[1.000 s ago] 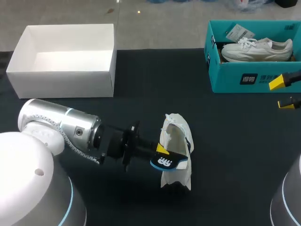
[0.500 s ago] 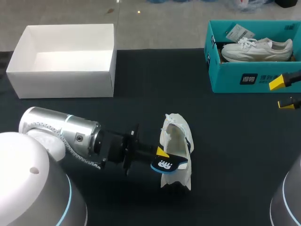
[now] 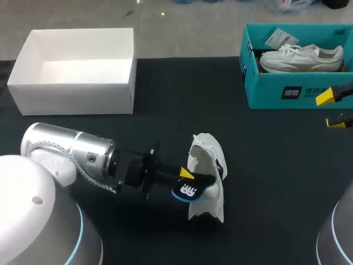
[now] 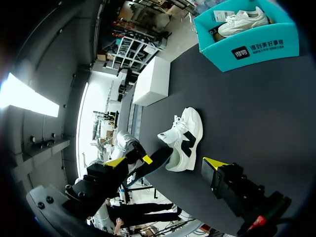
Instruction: Take the shoe out of the shoebox, open the shoe tongue, remove and reinsert the insole, then place the shoe into the shoebox
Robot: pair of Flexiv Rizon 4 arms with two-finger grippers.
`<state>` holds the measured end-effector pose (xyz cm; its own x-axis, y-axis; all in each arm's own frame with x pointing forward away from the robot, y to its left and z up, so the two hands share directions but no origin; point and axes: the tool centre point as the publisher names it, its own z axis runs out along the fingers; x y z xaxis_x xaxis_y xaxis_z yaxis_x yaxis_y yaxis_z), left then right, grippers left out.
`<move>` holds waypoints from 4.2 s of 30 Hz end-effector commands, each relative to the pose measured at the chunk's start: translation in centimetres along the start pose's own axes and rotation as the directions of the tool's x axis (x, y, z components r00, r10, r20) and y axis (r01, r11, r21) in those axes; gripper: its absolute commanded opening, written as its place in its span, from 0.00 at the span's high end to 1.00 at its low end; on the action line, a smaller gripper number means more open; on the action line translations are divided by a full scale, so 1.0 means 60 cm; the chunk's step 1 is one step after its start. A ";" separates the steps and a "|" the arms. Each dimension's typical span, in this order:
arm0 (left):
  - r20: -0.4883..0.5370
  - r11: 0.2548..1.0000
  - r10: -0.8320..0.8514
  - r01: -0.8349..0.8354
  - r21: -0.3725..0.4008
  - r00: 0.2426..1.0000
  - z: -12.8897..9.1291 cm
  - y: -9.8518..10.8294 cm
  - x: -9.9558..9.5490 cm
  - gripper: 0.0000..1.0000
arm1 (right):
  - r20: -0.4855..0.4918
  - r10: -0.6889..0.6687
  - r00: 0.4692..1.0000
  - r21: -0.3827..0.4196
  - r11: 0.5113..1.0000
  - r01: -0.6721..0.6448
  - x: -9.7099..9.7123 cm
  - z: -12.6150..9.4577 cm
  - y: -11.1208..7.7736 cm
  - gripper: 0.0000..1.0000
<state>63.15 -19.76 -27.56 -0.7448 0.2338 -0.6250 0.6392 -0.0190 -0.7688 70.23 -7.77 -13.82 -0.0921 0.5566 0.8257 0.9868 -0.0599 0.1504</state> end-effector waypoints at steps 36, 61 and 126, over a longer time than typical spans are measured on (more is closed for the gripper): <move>-0.076 0.993 0.008 0.000 0.114 0.997 0.112 0.001 -0.026 1.00 | 0.003 0.002 1.000 0.001 1.000 -0.002 0.000 0.001 0.000 0.00; -0.031 0.994 0.019 -0.016 0.104 0.999 0.073 -0.058 -0.020 1.00 | 0.003 0.002 1.000 0.001 1.000 -0.002 0.000 0.001 0.000 0.00; 0.121 0.995 -0.100 0.103 -0.019 0.988 0.053 0.082 0.009 1.00 | 0.003 0.002 1.000 0.001 1.000 -0.002 0.000 0.001 0.000 0.00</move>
<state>65.00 -22.31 -31.70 -0.8223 0.1175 -0.5567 0.5627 0.0232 -0.8263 70.26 -7.75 -13.81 -0.0911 0.5579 0.8249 0.9870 -0.0597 0.1493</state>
